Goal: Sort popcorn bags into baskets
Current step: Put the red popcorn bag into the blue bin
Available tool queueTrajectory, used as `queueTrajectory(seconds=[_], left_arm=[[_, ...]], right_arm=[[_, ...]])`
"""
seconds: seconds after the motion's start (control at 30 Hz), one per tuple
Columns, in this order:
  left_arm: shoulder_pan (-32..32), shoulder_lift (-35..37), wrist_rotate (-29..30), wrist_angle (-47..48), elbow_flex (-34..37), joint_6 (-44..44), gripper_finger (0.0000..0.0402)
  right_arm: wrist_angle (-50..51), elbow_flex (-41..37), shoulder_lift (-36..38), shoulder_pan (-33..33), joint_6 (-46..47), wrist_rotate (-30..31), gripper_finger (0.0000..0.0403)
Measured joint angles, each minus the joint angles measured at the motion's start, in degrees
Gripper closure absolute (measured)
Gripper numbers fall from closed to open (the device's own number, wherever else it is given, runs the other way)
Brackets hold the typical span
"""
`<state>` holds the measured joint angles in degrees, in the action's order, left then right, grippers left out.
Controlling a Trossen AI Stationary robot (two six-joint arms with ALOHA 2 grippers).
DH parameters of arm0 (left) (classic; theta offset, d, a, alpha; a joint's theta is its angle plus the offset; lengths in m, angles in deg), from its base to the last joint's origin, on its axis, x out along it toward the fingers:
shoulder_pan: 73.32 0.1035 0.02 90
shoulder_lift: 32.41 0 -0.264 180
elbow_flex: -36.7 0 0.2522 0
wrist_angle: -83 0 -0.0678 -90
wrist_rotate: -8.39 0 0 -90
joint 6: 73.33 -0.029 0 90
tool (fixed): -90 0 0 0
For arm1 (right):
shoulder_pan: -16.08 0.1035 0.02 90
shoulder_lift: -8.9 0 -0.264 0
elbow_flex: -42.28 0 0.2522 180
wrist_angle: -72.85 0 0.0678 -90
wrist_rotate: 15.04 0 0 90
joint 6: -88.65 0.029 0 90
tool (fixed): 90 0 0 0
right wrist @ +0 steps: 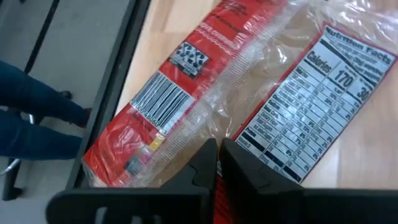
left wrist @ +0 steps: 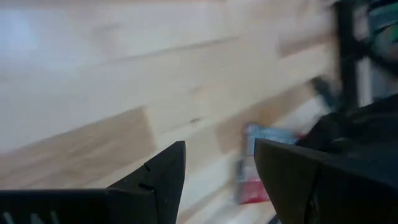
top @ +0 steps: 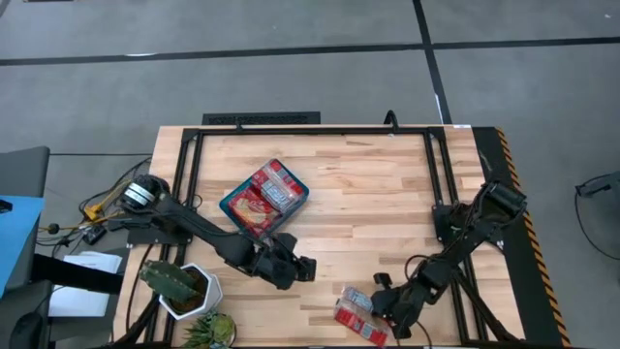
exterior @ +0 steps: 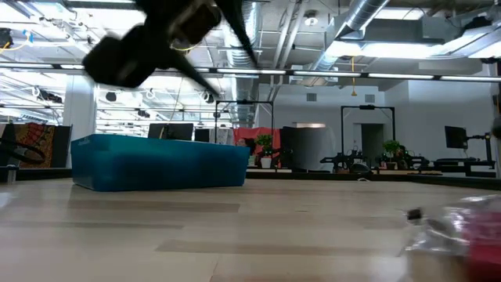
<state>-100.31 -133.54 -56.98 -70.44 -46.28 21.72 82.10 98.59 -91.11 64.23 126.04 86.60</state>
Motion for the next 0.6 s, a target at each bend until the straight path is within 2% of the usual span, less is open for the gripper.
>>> queueTrajectory(seconds=[0.1,0.27,0.5,0.6], left_arm=[[0.32,-3.86,-2.75,-4.41,0.03,-0.23,0.0223],[0.62,-7.67,-4.99,-5.63,0.15,0.58,0.0219],[1.27,-10.87,-8.29,-6.95,0.18,2.02,0.0161],[1.92,-12.93,-11.34,-11.24,-0.09,2.12,0.0135]], right_arm=[[0.15,0.90,-0.97,-2.84,-2.19,-0.15,0.0352],[0.39,1.72,-1.53,-7.14,-6.07,-0.20,0.0352],[-1.53,1.60,-1.64,-11.17,-10.53,-0.44,0.0352],[-2.03,1.72,-1.72,-12.69,-12.66,-0.64,0.0352]])
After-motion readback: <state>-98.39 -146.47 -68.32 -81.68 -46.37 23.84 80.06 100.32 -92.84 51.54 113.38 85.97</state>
